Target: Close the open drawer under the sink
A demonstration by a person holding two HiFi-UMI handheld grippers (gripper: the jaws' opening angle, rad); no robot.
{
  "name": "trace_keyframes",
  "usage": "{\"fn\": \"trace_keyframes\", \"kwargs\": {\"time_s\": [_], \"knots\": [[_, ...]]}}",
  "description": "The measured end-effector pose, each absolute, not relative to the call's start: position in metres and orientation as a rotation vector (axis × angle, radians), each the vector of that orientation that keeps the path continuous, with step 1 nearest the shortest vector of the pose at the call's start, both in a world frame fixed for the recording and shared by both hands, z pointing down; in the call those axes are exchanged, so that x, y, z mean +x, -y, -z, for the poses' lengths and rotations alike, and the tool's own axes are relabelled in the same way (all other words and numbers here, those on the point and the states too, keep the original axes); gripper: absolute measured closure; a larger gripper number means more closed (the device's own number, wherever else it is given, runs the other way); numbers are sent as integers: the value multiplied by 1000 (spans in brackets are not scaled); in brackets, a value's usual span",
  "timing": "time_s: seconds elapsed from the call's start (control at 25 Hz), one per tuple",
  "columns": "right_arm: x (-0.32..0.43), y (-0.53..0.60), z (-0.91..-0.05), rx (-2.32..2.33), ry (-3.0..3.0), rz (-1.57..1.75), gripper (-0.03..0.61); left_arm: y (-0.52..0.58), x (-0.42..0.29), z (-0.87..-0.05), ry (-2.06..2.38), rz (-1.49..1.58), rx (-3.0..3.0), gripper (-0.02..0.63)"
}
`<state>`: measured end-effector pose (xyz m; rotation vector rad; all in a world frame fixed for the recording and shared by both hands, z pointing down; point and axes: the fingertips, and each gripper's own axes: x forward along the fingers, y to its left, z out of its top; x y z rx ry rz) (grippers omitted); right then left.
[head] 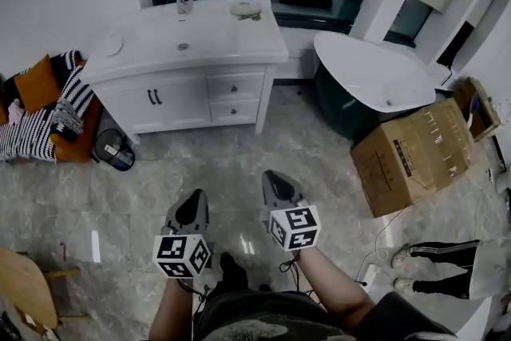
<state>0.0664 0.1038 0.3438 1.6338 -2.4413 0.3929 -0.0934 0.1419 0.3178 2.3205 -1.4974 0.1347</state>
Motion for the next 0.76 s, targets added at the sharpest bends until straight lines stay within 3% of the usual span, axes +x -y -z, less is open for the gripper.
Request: {"fn": "trace_keyframes", "kwargs": {"time_s": [0.76], "knots": [[119, -261, -319, 1500, 2546, -270, 551, -304, -13, -298, 1524, -145, 2386, 594]]}}
